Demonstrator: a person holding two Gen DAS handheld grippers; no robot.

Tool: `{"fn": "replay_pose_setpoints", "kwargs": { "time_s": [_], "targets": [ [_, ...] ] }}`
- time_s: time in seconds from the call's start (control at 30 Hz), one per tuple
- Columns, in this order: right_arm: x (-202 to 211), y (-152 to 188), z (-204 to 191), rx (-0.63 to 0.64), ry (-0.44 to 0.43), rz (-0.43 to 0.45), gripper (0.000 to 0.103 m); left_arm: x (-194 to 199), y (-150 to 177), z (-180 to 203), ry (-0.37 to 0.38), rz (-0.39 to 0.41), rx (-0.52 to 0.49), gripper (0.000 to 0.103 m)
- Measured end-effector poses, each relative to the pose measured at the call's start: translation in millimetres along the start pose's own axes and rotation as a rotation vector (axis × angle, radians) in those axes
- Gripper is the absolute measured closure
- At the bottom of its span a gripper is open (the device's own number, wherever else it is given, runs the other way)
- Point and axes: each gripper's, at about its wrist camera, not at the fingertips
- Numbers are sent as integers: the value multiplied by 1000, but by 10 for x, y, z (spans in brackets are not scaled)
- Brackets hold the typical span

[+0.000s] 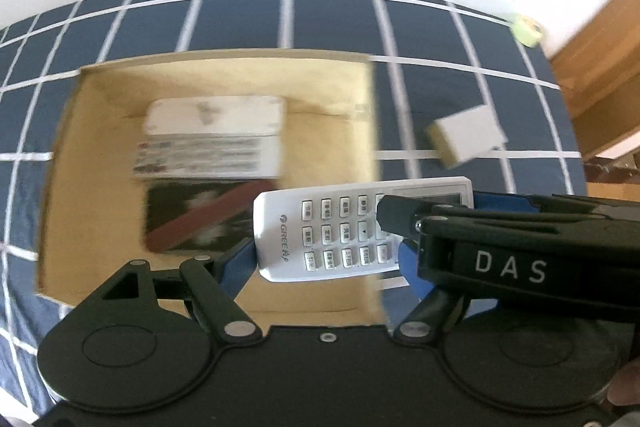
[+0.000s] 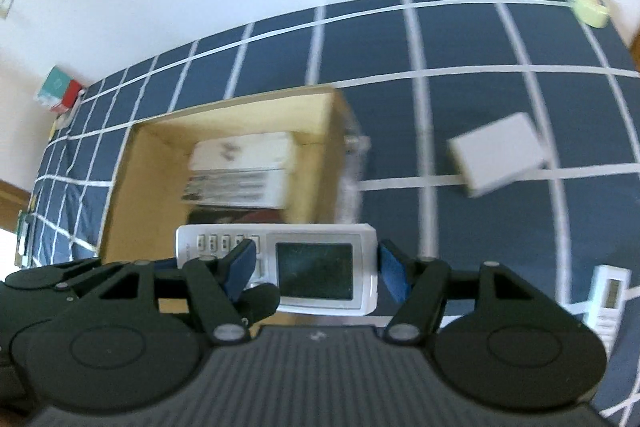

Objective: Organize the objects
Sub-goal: 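Carry the air-conditioner remote with the right gripper over the box, then lower the air-conditioner remote beside the phone case and open the right gripper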

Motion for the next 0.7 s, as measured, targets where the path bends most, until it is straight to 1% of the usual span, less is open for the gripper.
{"fn": "replay_pose_setpoints", "kwargs": {
  "time_s": [0.17, 0.33, 0.5, 0.7],
  "targets": [
    [-290, -72, -476, 19, -21, -20, 37, 5, -82, -523, -18, -12, 27, 27],
    [-590, -83, -765, 15, -34, -57, 37, -96, -128, -908, -31, -44, 33, 27],
    [-889, -36, -868, -11, -31, -112, 37, -300, -140, -1148, -29, -104, 25, 27],
    [-1136, 103, -872, -52, -9, -168, 37, -550, -78, -1287, -9, -172, -1, 27]
  ]
}}
Point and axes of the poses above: each gripper's, at about its wrist camera, not at the fingertips, and x roughly against the way its jaws point, z to its right, y to its underside, and after that the axes turned 9 degrees about x, right-handed
